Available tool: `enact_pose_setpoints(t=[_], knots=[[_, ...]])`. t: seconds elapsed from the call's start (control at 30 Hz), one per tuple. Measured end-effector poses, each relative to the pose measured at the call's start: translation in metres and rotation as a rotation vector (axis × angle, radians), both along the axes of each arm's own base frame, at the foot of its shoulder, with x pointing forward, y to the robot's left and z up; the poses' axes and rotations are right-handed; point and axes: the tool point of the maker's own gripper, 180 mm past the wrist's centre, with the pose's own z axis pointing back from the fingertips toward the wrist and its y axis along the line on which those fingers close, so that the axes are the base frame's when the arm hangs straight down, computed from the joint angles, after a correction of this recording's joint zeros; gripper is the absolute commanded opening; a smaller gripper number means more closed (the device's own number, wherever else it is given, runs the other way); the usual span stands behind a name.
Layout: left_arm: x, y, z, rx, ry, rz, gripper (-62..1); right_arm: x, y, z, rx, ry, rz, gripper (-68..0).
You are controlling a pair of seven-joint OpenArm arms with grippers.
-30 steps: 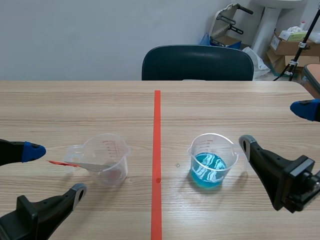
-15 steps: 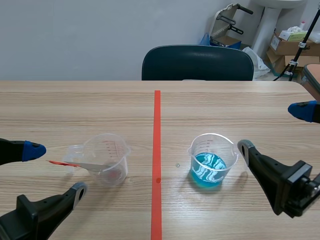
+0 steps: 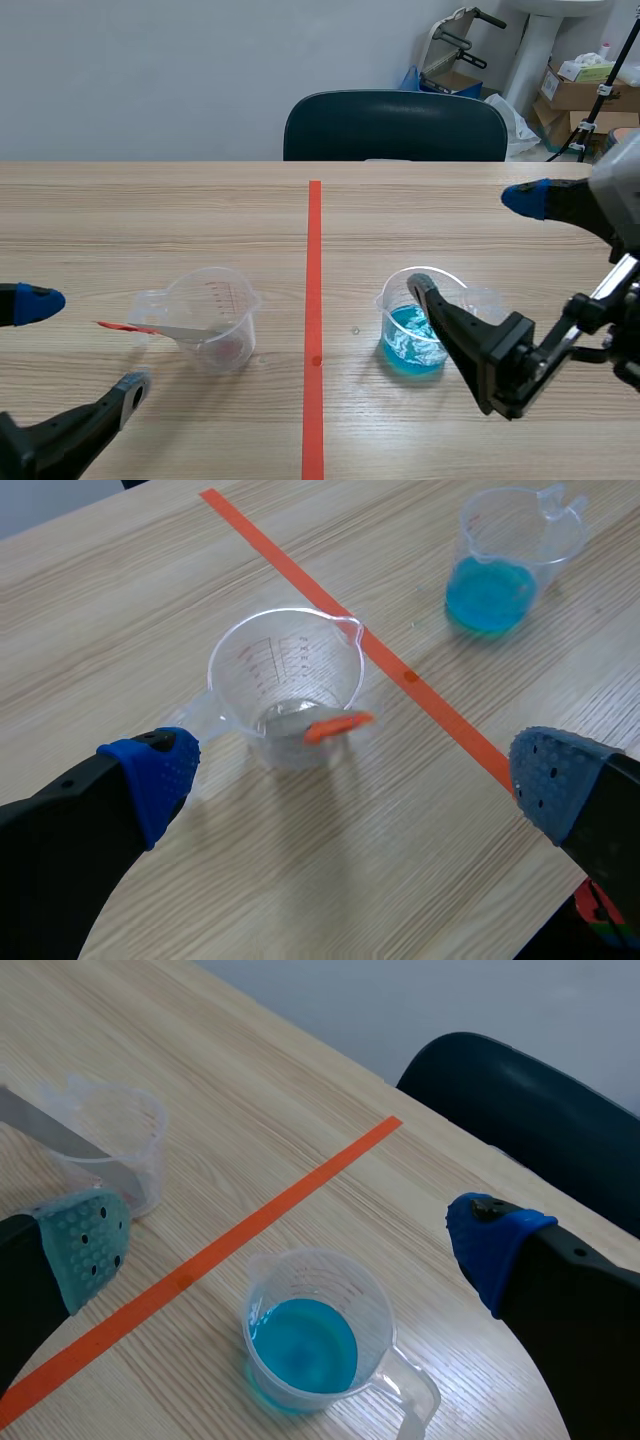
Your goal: Do the redox reaction experiment
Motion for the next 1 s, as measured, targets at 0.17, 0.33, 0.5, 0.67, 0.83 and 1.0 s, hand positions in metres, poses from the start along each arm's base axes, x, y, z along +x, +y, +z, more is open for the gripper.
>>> enact_pose_setpoints(t=[0.17, 0.33, 0.5, 0.67, 0.83, 1.0], knots=[[-0.02, 0.016, 0.007, -0.005, -0.029, 0.019, 1.4, 0.006, 0.019, 0.004, -0.009, -0.025, 0.052, 0.4], [-0.038, 0.032, 0.02, -0.024, -0.057, 0.044, 1.4, 0.011, 0.043, 0.006, -0.027, -0.03, 0.116, 0.4], [-0.061, 0.034, 0.037, -0.062, -0.099, 0.019, 1.4, 0.011, 0.07, 0.01, -0.045, -0.049, 0.206, 0.4], [-0.06, 0.029, 0.056, -0.099, -0.199, -0.03, 1.4, 0.008, 0.096, 0.011, -0.062, -0.053, 0.283, 0.4], [-0.064, 0.027, 0.058, -0.126, -0.2, -0.051, 1.4, -0.002, 0.123, 0.012, -0.063, -0.053, 0.375, 0.4], [-0.066, 0.024, 0.064, -0.165, -0.217, -0.063, 1.4, -0.014, 0.144, -0.003, -0.072, -0.023, 0.461, 0.4]])
